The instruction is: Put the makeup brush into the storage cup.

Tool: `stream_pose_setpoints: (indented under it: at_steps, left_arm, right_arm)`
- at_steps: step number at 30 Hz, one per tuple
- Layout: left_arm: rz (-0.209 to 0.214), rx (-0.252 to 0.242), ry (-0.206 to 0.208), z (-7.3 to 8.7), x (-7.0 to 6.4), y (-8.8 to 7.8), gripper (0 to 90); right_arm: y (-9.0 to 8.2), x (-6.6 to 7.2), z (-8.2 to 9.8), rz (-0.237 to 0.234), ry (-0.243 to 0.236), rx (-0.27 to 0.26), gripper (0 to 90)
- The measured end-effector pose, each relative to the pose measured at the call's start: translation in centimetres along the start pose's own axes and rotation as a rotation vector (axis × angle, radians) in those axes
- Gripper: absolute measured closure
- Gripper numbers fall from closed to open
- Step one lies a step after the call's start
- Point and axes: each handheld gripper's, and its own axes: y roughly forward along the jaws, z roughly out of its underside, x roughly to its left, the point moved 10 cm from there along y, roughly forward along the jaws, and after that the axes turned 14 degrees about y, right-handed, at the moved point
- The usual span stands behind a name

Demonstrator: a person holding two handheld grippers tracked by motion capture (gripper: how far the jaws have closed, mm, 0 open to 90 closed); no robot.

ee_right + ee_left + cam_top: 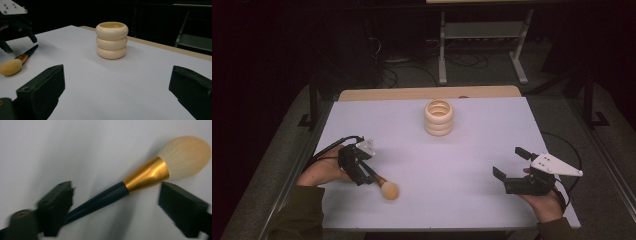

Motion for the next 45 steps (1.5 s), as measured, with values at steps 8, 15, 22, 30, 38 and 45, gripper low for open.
stream_pose_setpoints:
  at_steps: [8,15,22,30,38,45]
  left_arm:
    - [0.012,0.011,0.013,0.1,-0.1,0.4,16.3]
    - [0.016,0.033,0.034,0.3,-0.1,0.9,19.2]
    - [0.023,0.038,0.042,0.3,-0.2,1.1,21.7]
    - [0.036,0.045,0.05,0.5,-0.3,1.3,25.0]
    - [0.042,0.042,0.061,0.4,-0.4,1.5,28.5]
    - [0.043,0.034,0.063,0.4,-0.4,1.7,34.1]
  right_arm:
    - [0.0,0.0,0.0,0.002,0.0,-0.001,0.0]
    - [0.0,-0.1,0.0,0.002,0.0,-0.001,0.0]
    - [0.0,-0.1,0.1,0.003,0.004,0.004,0.0]
    - [0.0,0.0,0.1,0.002,0.006,0.002,0.0]
    - [0.1,-0.1,0.1,0.002,0.003,0.005,0.0]
    - [0.1,-0.1,0.1,0.003,0.001,0.006,0.0]
